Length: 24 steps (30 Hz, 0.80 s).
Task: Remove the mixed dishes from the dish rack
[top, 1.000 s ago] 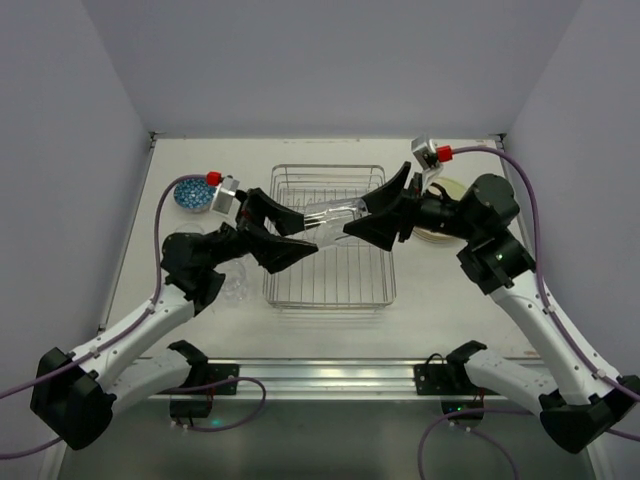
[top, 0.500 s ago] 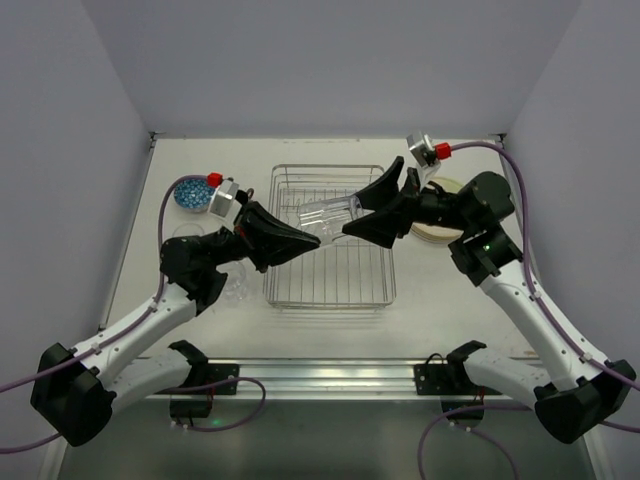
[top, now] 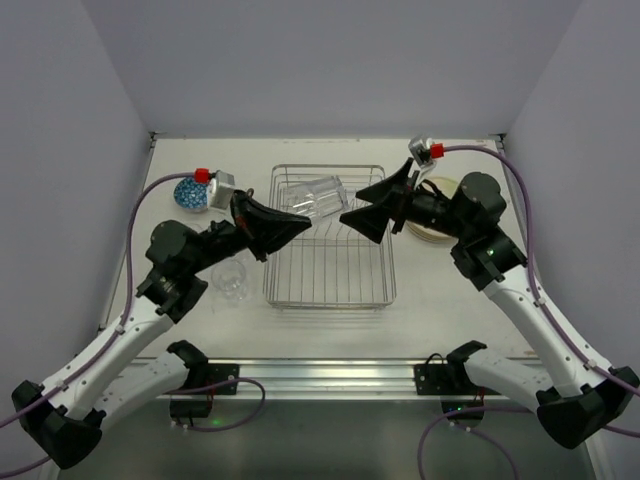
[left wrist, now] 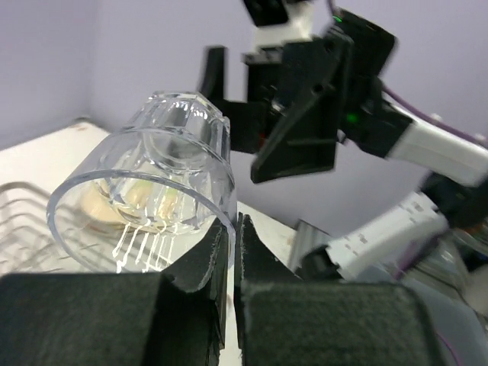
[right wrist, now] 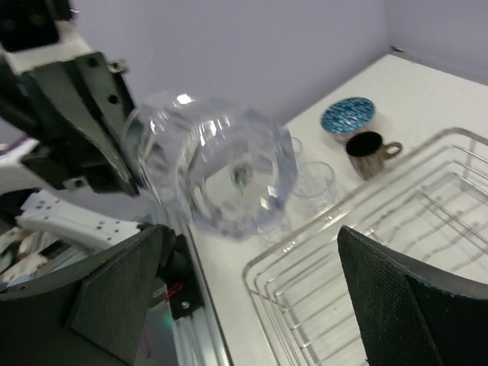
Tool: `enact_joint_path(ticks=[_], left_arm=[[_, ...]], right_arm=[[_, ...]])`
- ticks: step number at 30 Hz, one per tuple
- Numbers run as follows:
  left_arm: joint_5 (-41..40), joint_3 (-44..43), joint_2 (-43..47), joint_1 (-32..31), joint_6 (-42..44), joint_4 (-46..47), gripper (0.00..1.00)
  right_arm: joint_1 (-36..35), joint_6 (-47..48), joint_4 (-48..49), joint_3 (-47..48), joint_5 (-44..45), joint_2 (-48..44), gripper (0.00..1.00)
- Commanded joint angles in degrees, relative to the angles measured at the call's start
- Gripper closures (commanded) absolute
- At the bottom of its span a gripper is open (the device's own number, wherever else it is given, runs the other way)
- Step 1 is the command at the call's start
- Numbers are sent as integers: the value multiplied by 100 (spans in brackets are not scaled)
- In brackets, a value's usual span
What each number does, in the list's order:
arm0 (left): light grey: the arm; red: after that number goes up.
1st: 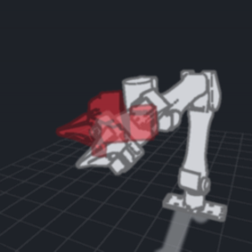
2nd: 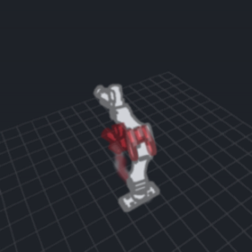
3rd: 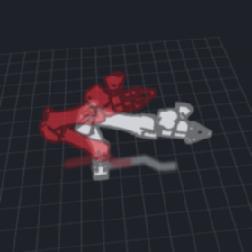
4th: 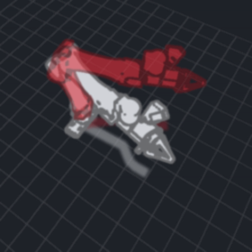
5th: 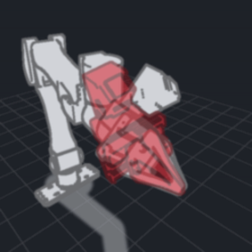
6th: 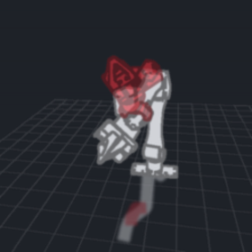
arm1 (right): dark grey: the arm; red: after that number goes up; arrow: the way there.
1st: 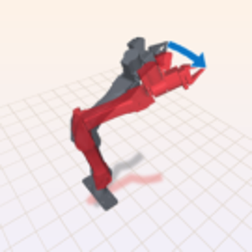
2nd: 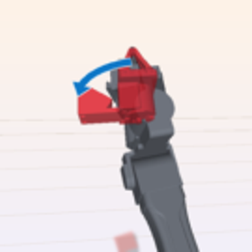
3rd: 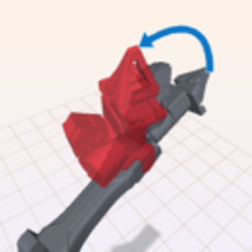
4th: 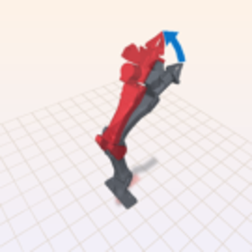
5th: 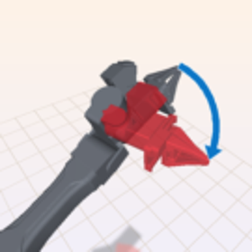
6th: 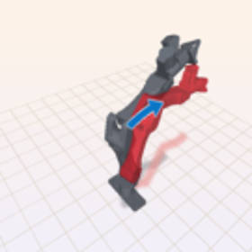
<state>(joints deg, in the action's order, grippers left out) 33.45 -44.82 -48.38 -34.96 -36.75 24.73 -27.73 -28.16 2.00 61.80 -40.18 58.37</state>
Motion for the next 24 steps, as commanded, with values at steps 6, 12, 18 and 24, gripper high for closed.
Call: enact_joint_path(ticks=[6, 12, 18, 24], left_arm=[[-3813, -1852, 215, -11, 1478, -4561, 100], [-6065, -2970, -373, -2, 1031, -7208, 100], [-6432, -3403, -1050, 479, 652, -8748, 100], [-5630, -2428, -1034, 1367, 634, -8722, 100]], right_arm=[[22, 750, -1158, 139, 1733, -291, 1], [22, 874, -1404, 148, 1945, -361, 1], [22, 979, -1430, 52, 1847, -502, 1], [21, 1111, -1422, -36, 1584, -607, 1]])
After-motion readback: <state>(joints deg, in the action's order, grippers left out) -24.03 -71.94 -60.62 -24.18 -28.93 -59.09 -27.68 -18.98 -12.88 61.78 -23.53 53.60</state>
